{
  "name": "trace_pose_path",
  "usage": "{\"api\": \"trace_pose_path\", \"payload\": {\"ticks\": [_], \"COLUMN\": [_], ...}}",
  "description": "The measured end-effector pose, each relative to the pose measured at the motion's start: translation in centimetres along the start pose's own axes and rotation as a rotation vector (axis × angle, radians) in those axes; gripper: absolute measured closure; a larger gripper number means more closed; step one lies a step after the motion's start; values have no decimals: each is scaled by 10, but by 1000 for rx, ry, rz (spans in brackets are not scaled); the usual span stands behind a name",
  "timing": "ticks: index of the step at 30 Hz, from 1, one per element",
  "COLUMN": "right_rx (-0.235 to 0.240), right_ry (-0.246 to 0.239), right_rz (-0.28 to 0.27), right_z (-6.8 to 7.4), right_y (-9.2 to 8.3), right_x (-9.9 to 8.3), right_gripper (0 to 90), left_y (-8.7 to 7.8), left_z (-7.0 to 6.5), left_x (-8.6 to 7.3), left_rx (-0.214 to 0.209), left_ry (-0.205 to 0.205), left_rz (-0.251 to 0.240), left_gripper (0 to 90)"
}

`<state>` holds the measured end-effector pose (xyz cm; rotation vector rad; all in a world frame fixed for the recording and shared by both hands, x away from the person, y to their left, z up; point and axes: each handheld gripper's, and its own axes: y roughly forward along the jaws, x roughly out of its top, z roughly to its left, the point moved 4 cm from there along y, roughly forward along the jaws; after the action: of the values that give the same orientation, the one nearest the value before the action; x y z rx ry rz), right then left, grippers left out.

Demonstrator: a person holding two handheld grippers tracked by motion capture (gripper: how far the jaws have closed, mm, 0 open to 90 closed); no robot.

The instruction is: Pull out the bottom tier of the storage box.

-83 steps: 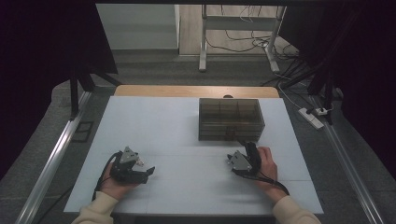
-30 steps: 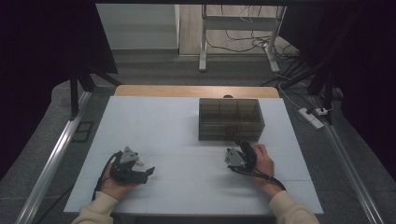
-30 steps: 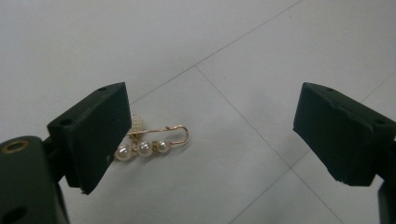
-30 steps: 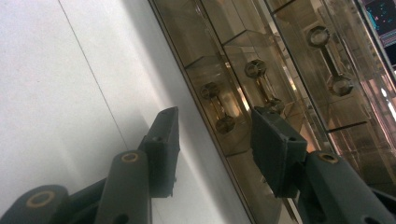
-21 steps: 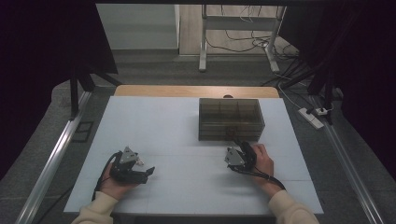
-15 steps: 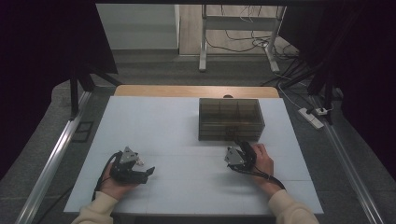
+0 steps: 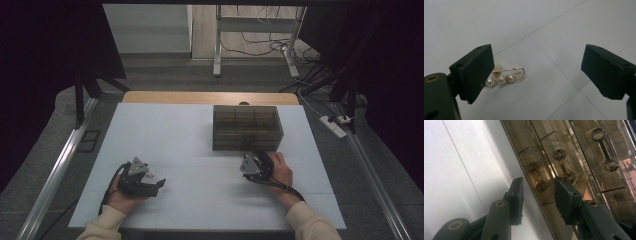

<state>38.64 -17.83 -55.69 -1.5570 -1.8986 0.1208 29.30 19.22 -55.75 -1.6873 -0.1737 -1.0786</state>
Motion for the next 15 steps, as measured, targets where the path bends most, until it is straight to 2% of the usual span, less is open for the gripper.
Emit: {"api": "trace_pose_path", "payload": {"ticks": [10, 15], "right_rx": [-5, -23], "right_ry": [-24, -24], "right_rz": [4, 9], "right_z": [0, 0], "right_y": [3, 4], "right_x": [1, 1], "right_gripper": [613, 627], "left_y": [0, 0], "left_z": [0, 0], "left_x": [0, 0], "left_rx": [0, 0], "left_ry": [0, 0], "left_rz": [0, 0], "left_gripper": [103, 103]}}
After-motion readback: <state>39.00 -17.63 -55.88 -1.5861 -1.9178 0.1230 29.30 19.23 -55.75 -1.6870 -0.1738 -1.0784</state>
